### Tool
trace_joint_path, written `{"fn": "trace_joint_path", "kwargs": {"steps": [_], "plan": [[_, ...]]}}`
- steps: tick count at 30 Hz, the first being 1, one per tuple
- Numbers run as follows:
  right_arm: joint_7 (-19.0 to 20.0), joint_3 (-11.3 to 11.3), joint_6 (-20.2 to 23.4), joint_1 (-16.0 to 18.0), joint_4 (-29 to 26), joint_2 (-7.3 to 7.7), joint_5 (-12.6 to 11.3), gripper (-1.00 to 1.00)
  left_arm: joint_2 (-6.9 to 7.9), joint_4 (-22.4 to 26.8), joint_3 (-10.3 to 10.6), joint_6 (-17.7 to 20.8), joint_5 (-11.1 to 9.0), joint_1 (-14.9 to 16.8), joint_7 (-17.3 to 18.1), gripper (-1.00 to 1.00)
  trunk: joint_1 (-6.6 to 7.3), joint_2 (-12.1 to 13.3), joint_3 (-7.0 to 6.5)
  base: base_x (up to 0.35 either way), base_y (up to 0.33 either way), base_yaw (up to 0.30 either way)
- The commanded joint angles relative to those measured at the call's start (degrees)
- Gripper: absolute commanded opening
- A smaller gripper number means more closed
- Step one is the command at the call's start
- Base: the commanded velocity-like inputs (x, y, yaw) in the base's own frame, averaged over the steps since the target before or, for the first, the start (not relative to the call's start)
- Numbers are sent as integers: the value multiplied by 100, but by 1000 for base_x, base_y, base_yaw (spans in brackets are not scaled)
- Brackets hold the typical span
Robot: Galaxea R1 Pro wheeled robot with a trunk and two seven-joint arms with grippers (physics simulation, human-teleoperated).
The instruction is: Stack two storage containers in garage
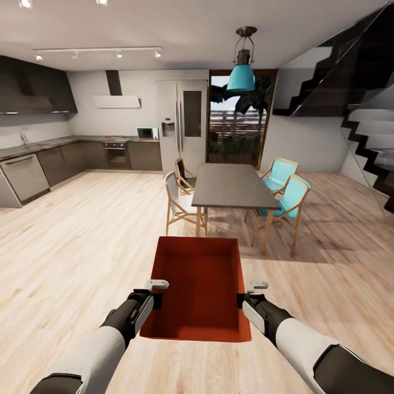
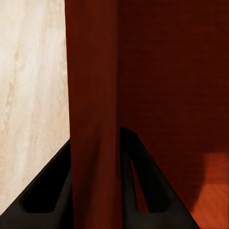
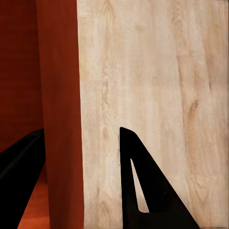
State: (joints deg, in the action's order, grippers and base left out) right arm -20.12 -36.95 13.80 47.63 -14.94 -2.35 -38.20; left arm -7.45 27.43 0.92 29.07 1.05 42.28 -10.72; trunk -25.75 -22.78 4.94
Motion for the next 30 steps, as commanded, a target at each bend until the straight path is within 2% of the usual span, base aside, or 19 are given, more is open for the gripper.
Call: {"fn": "trace_joint_path", "kwargs": {"steps": [1, 30], "plan": [[-27, -13, 18, 10, -27, -2, -21, -100, -2, 4, 14, 40, 1, -1, -27, -100, -4, -14, 13, 0, 0, -286], [-27, -14, 18, 10, -27, 2, -21, -100, -2, 1, 15, 45, 3, -1, -28, -100, -4, -14, 13, 0, 0, -287]]}}
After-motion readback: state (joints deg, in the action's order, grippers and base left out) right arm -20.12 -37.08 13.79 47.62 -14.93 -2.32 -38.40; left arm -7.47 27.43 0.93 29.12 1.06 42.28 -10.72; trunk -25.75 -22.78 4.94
